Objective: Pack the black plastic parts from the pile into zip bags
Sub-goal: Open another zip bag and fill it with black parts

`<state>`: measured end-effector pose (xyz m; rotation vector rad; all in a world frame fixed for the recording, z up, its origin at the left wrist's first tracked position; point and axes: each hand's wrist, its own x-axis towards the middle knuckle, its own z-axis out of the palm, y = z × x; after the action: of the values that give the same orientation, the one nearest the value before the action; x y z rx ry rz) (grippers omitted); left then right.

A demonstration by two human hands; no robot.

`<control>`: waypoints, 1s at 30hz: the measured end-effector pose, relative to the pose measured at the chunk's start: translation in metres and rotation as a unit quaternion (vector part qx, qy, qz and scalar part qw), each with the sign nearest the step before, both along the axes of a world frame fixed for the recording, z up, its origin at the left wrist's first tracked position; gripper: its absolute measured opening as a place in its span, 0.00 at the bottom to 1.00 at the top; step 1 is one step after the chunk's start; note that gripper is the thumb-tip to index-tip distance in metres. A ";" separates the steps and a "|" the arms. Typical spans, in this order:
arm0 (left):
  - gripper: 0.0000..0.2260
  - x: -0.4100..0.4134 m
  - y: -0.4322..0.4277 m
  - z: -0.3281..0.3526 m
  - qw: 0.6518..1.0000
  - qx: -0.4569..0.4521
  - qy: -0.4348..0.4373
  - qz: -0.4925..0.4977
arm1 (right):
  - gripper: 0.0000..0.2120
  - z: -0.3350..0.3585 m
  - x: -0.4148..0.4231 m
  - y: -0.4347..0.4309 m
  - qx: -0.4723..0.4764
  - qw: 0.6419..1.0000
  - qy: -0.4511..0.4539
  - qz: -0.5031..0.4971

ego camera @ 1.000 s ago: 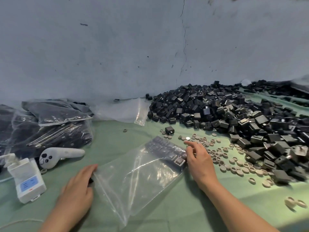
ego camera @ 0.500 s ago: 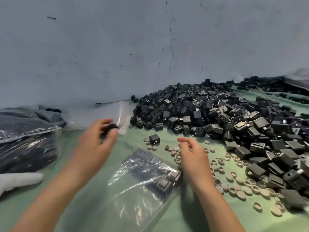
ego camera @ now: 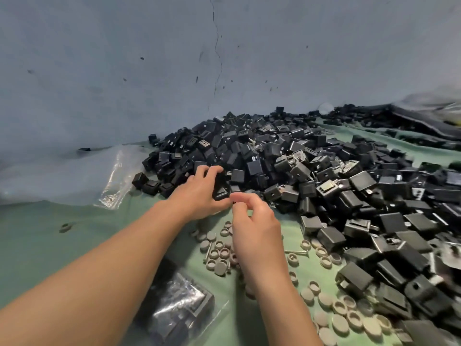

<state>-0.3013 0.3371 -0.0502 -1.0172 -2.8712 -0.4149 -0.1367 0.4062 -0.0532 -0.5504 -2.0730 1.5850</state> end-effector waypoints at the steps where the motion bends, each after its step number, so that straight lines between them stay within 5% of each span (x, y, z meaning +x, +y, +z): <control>1: 0.36 -0.002 0.000 0.000 1.000 0.013 0.003 -0.008 | 0.13 0.000 0.000 0.002 -0.007 1.000 0.004 -0.001; 5: 0.29 0.004 -0.003 -0.011 0.996 -0.015 0.074 -0.037 | 0.13 0.001 -0.001 0.006 -0.028 1.000 0.008 -0.012; 11: 0.38 0.011 0.012 -0.003 1.000 0.003 -0.018 -0.020 | 0.13 0.003 0.001 0.004 -0.041 0.999 0.015 -0.020; 18: 0.43 0.021 0.021 -0.010 0.997 -0.038 0.062 0.016 | 0.13 0.006 0.001 0.005 -0.074 0.996 0.027 -0.043; 25: 0.32 0.022 0.025 -0.015 0.996 0.023 0.085 0.011 | 0.12 0.008 0.005 0.015 -0.093 0.991 0.040 -0.088; 28: 0.26 0.025 0.021 -0.007 0.989 0.133 -0.047 0.035 | 0.12 0.010 0.007 0.020 -0.131 0.984 0.050 -0.106; 30: 0.23 0.028 0.013 0.006 0.921 0.284 -0.262 0.047 | 0.12 0.012 0.008 0.021 -0.170 0.978 0.055 -0.111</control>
<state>-0.2730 0.3500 -0.0437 -0.7315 -2.8681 -1.6080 -0.1285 0.4270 -0.0412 -0.7632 -1.6046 1.7999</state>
